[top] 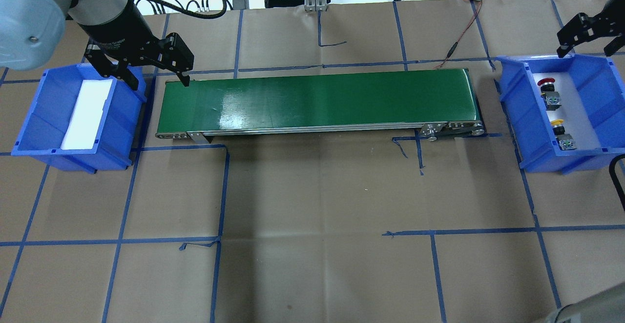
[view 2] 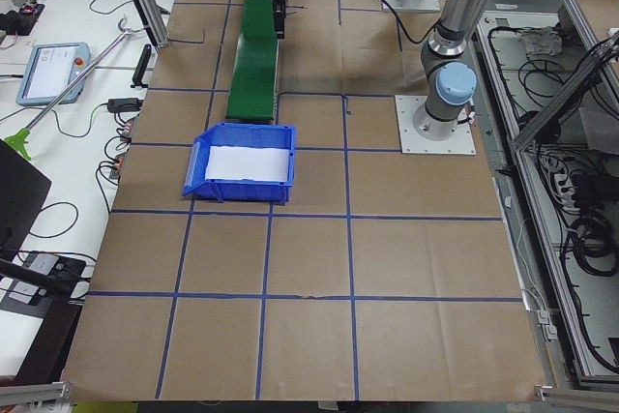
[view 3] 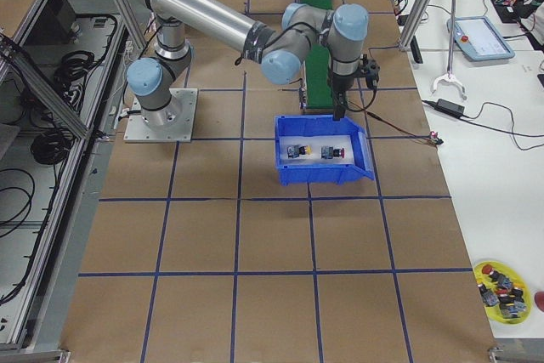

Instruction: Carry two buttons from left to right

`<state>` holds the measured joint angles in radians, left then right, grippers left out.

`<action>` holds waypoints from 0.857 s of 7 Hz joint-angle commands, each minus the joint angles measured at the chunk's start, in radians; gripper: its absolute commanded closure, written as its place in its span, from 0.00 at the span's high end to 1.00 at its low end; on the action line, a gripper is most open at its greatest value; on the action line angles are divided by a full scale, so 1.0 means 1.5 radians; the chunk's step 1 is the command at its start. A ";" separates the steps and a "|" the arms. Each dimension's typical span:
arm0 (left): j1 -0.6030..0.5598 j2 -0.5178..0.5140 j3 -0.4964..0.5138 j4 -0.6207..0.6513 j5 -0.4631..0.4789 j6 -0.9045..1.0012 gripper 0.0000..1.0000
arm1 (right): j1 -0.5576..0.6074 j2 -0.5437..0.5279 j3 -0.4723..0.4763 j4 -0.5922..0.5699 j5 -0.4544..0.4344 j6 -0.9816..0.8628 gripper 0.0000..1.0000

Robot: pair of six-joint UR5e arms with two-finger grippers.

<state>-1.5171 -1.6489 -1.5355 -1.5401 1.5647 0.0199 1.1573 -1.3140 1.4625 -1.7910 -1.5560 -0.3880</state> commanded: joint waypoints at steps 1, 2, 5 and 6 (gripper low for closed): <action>0.000 -0.001 0.000 0.000 0.000 0.000 1.00 | 0.137 -0.044 -0.008 0.031 -0.007 0.054 1.00; 0.000 -0.001 0.001 0.000 -0.001 -0.001 1.00 | 0.188 -0.056 -0.007 0.035 -0.007 0.175 1.00; 0.000 -0.001 0.001 0.000 -0.001 -0.001 1.00 | 0.289 -0.097 0.000 0.116 -0.009 0.267 1.00; 0.000 -0.001 0.001 0.000 -0.001 -0.001 1.00 | 0.290 -0.117 0.005 0.139 -0.008 0.269 1.00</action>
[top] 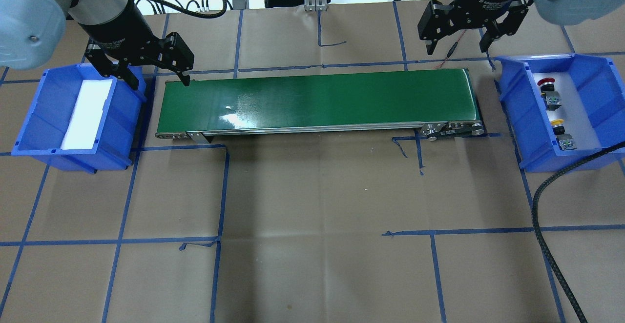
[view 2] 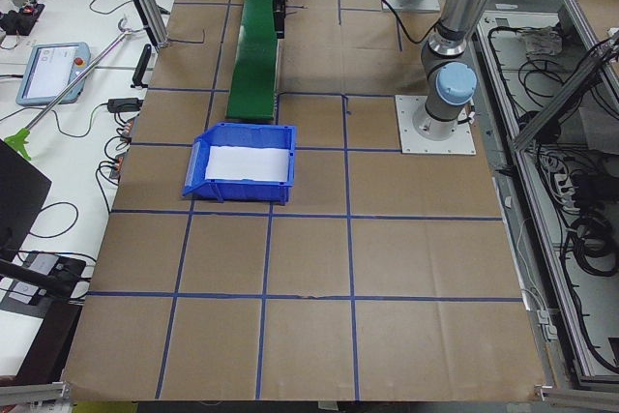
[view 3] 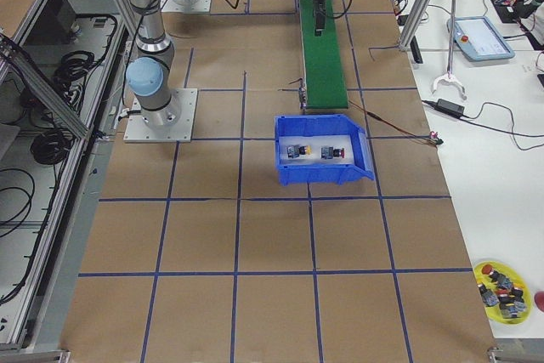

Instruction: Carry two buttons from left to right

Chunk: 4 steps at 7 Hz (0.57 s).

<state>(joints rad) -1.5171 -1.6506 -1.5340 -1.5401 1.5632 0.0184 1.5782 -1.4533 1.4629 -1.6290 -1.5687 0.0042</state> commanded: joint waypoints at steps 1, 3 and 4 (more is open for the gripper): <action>0.000 0.000 0.000 0.000 0.001 0.000 1.00 | 0.009 -0.051 0.015 0.036 0.000 0.006 1.00; -0.001 0.000 0.000 0.000 0.001 0.000 1.00 | 0.009 -0.088 0.042 0.050 0.000 0.006 1.00; 0.000 0.000 0.000 0.000 0.001 0.000 1.00 | 0.009 -0.088 0.046 0.050 0.000 0.006 1.00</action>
